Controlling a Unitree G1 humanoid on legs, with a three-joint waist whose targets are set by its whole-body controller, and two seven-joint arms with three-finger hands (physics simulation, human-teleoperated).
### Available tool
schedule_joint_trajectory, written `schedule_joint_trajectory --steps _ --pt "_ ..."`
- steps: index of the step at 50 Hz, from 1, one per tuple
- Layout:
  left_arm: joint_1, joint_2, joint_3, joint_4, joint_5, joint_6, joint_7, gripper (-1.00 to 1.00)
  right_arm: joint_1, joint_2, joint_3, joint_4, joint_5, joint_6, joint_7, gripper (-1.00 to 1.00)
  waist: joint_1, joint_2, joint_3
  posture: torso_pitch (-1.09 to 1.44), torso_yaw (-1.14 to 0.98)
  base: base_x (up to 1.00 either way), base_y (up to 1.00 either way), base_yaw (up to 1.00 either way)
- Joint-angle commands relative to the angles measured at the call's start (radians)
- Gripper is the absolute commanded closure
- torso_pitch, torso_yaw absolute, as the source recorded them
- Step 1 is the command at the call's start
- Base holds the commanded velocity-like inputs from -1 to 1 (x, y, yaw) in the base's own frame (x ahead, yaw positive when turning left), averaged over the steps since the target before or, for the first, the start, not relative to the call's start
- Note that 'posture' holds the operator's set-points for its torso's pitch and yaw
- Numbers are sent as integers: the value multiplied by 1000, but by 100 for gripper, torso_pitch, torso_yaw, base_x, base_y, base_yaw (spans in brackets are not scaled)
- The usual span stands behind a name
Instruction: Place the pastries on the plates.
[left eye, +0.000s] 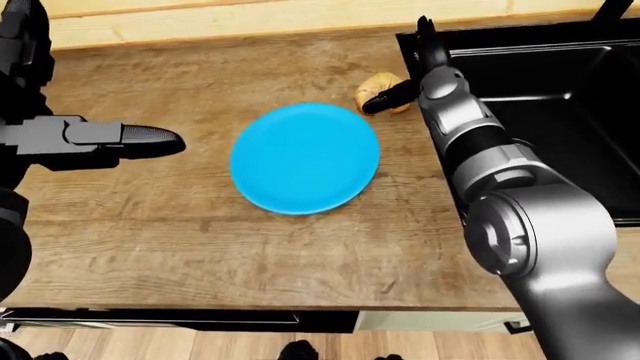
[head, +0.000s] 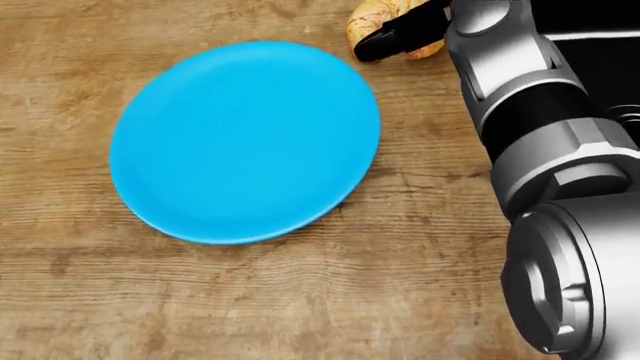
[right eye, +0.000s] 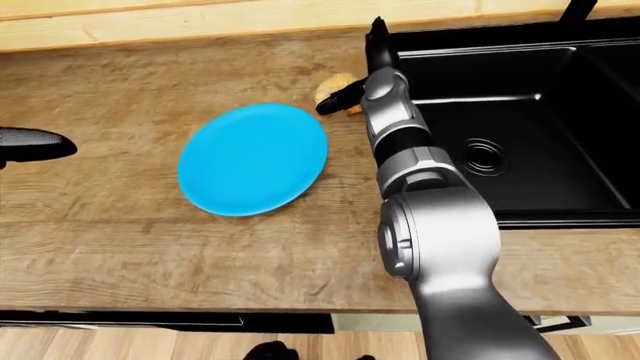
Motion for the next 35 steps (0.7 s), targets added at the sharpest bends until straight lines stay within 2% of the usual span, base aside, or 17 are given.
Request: schedule_joint_trajectory --steps 1,27,30,35 --pt "-17 17 21 -8 11 -29 5 -100 -43 -10 -1 -43 -4 -22 -19 -100 0 1 -37 25 25 0 0 0" --pt "-10 34 37 -13 10 -21 -5 -100 -16 -16 1 -40 -34 10 -66 -100 7 3 -42 25 25 0 0 0" --pt "-8 37 44 -15 2 -20 -3 -100 -14 -16 6 -40 -44 7 -65 -65 6 3 -42 25 25 0 0 0" --pt "4 46 54 -17 -4 -23 -2 -100 -6 -13 6 -39 -53 7 -65 -40 5 5 -42 25 25 0 0 0"
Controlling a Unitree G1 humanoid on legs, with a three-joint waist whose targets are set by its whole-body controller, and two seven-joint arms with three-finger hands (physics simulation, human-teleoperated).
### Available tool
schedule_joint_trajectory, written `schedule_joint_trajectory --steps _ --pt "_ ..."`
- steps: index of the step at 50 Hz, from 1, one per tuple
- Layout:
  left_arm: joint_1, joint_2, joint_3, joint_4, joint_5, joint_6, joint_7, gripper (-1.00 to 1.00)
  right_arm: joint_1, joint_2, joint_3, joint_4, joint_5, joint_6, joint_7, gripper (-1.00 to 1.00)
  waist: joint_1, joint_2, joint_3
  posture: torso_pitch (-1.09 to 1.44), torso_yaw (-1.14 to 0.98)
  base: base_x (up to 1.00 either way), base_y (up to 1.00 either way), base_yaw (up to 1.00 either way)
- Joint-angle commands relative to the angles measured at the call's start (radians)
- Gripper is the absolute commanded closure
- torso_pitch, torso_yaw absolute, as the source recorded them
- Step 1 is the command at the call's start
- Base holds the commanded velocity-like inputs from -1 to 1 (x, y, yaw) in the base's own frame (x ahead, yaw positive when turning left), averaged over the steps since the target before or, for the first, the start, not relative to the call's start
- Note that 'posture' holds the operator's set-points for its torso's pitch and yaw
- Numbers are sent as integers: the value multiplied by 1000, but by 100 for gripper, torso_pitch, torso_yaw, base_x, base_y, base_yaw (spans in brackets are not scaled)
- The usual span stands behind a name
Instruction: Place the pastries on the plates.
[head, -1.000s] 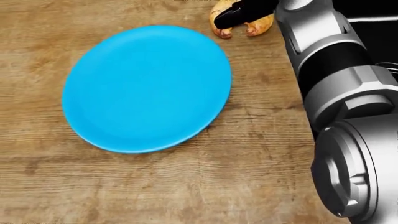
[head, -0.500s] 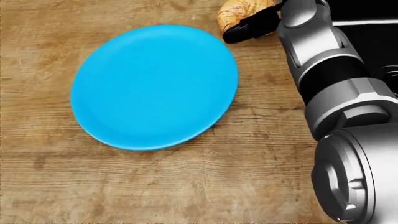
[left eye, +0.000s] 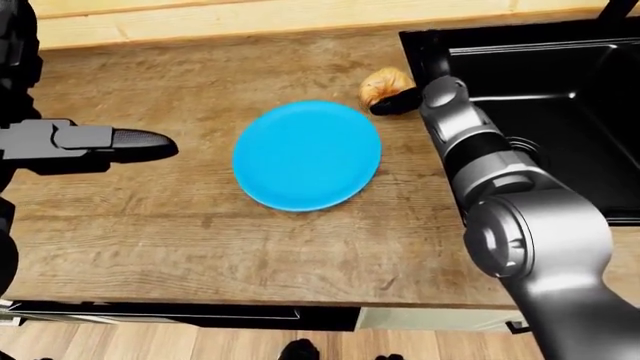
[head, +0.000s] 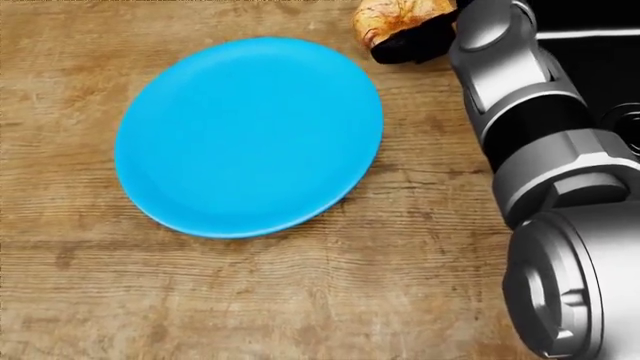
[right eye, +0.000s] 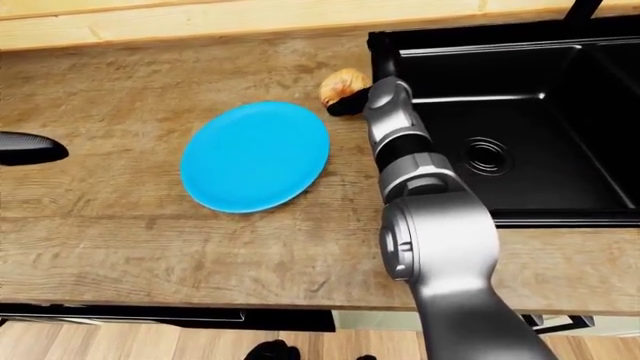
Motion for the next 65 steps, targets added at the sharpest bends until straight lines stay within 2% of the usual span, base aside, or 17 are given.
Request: schedule_joint_trajectory --steps 1,9,13,14,15,16,17,27,37,42,54,59,65 --pt "-16 21 29 -7 5 -27 7 -100 -34 -8 5 -35 -16 -22 -12 -27 -1 2 -34 25 25 0 0 0" --pt "5 41 57 -14 -23 -28 20 -100 -31 -5 8 -35 -29 -22 -3 -1 -3 1 -37 25 25 0 0 0" --pt "11 51 63 -11 -37 -35 29 -100 -30 -6 11 -35 -37 -23 1 21 -5 1 -38 25 25 0 0 0" --pt "14 54 63 -11 -39 -36 30 -100 -30 -6 11 -35 -39 -23 -1 34 -5 1 -38 25 25 0 0 0" --pt "15 56 66 -11 -45 -37 33 -100 -31 -7 12 -35 -42 -23 2 70 -5 1 -39 25 25 0 0 0" --pt "17 58 68 -12 -51 -37 36 -100 -32 -9 13 -35 -44 -24 0 91 -5 1 -39 25 25 0 0 0" --pt "19 62 68 -12 -53 -39 38 -100 -34 -9 12 -35 -45 -24 0 100 -5 1 -39 25 25 0 0 0" --pt "19 79 58 0 -83 -57 60 -100 -68 -25 27 -39 -66 -65 25 100 -5 2 -36 25 25 0 0 0" --pt "23 79 47 -4 -75 -60 64 -100 -111 -34 32 -45 -68 -122 75 100 -5 6 -23 25 25 0 0 0" --pt "25 72 40 -5 -70 -63 63 -100 -146 -40 22 -54 -29 -189 180 100 -7 6 -18 25 25 0 0 0" --pt "9 72 33 2 -55 -51 49 -100 -184 -35 52 -68 20 -299 457 100 -15 6 -12 25 25 0 0 0" --pt "-1 73 26 7 -51 -49 47 -100 -191 -32 55 -76 50 -359 626 100 -19 6 -11 25 25 0 0 0" --pt "-1 68 22 2 -41 -44 43 -100 -185 -19 61 -87 84 -399 780 100 -24 7 -11 25 25 0 0 0"
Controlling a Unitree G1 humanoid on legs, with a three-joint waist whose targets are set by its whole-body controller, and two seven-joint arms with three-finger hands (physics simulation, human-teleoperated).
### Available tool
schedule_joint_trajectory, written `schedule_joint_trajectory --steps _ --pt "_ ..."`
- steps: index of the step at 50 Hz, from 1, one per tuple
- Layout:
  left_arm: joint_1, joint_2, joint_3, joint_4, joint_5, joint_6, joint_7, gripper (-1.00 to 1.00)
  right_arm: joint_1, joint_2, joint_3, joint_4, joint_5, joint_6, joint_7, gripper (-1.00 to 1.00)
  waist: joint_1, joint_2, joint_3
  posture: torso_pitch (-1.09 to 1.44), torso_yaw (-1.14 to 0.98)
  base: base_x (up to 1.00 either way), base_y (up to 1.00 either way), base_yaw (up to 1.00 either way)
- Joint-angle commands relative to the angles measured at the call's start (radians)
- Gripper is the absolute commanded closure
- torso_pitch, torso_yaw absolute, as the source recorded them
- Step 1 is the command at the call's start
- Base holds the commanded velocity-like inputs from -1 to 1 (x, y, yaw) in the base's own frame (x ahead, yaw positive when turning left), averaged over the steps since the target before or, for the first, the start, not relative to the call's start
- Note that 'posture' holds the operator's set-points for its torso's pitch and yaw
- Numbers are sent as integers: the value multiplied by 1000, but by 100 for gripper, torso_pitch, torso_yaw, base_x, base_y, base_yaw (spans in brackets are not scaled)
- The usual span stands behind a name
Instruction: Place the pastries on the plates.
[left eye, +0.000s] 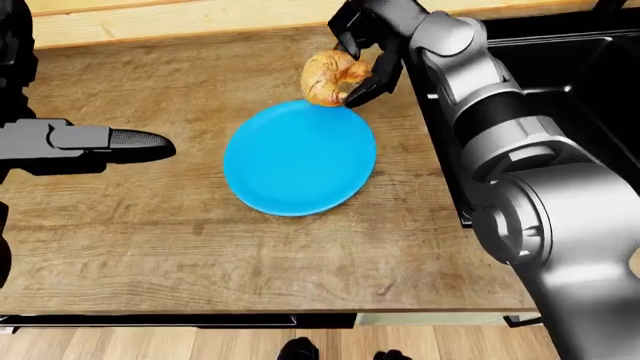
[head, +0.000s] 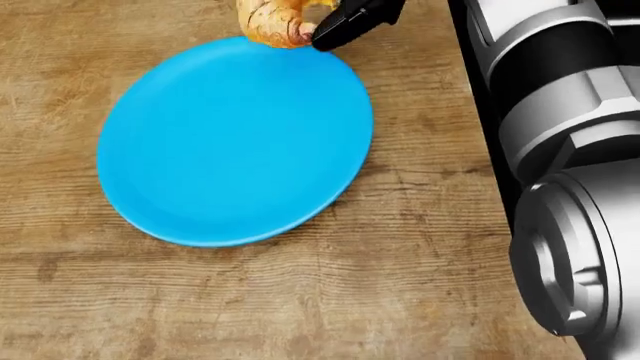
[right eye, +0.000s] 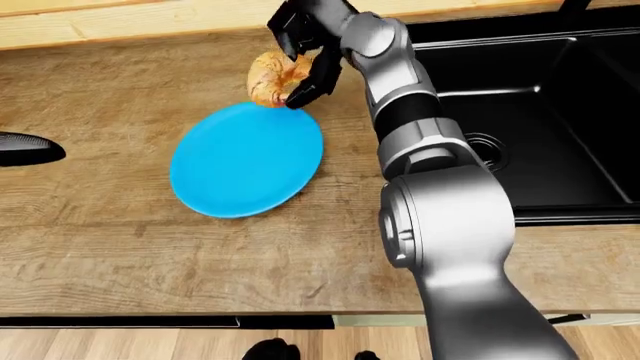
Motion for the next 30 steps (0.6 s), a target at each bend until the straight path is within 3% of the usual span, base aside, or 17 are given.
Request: schedule_joint_trajectory --steps 1,22,28,29,30 --pt "-12 15 23 -9 20 -24 0 -100 -39 4 -5 -46 37 -56 87 100 -1 3 -37 25 25 0 0 0" --pt "-1 -24 29 -30 69 4 -43 -100 14 82 27 -106 186 -134 421 100 -22 9 -43 25 25 0 0 0" --pt "-5 -21 43 -30 67 13 -52 -100 31 101 45 -107 183 -124 418 100 -26 10 -45 25 25 0 0 0" --pt "-3 -20 44 -32 66 13 -53 -100 30 103 47 -105 181 -119 413 91 -27 10 -46 25 25 0 0 0" --pt "-4 -21 47 -32 63 14 -51 -100 29 106 45 -105 185 -110 414 54 -27 10 -46 25 25 0 0 0"
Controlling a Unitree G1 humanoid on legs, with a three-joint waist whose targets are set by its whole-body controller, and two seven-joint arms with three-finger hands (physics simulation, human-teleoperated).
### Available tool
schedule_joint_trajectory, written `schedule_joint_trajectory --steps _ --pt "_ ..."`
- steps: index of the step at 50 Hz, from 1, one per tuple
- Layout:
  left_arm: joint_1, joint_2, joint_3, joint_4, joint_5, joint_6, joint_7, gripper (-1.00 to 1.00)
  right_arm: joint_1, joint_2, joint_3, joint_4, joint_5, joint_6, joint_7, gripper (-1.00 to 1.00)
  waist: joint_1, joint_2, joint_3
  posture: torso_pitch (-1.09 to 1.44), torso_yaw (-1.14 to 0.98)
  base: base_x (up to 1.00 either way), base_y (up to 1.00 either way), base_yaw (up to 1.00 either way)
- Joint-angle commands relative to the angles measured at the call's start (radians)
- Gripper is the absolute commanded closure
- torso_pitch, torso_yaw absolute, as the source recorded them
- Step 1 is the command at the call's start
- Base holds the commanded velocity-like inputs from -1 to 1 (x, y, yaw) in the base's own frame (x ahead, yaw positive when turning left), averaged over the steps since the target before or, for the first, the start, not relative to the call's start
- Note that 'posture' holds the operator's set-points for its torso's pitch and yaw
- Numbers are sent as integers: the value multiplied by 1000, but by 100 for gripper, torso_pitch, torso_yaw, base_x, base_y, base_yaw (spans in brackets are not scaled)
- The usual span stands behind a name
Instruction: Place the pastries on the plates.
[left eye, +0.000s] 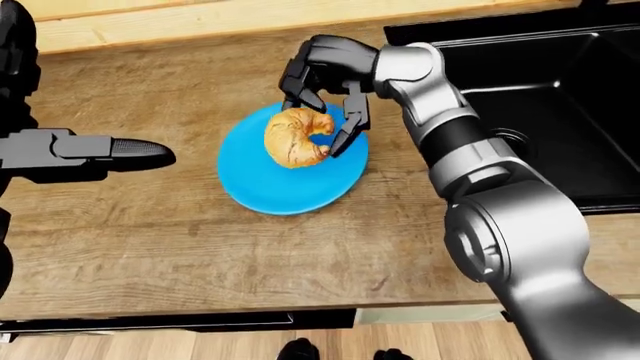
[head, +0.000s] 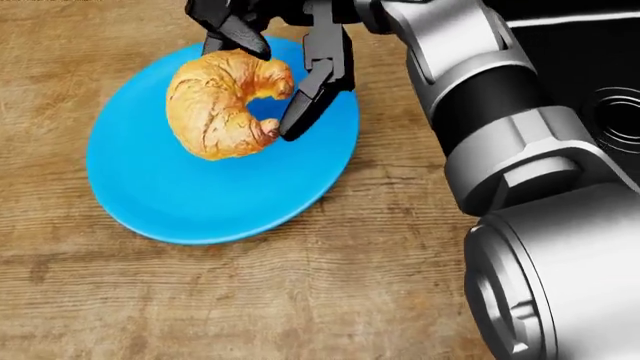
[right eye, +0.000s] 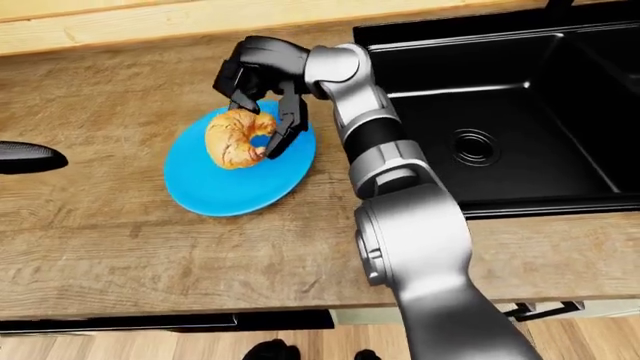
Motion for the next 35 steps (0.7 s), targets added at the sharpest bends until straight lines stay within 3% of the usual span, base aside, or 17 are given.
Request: schedule_joint_trajectory --steps 1,3,4,13,18,27,35 --pt "-17 21 23 -7 8 -24 6 -100 -41 -2 -8 -38 18 -4 -13 7 -1 4 -37 25 25 0 0 0" --pt "-18 23 24 -6 6 -25 7 -100 -36 0 -3 -39 12 -3 -11 -79 -2 5 -37 25 25 0 0 0" --pt "-17 21 24 -7 4 -27 8 -100 -35 1 -2 -40 11 -2 -8 -100 -2 6 -37 25 25 0 0 0" --pt "-7 20 26 -13 4 -28 12 -100 -45 -5 -6 -35 1 -1 -36 -100 -4 7 -38 25 25 0 0 0" --pt "-8 18 16 -11 11 -30 11 -100 -76 -21 -25 -28 10 4 -100 -100 -4 7 -37 25 25 0 0 0" --pt "-20 14 11 -7 15 -27 8 -100 -186 -78 -71 -21 34 237 -450 -100 6 5 -34 25 25 0 0 0" --pt "-31 16 2 12 30 -37 -3 -100 -235 -131 -77 -111 98 412 -562 -100 16 0 -29 25 25 0 0 0"
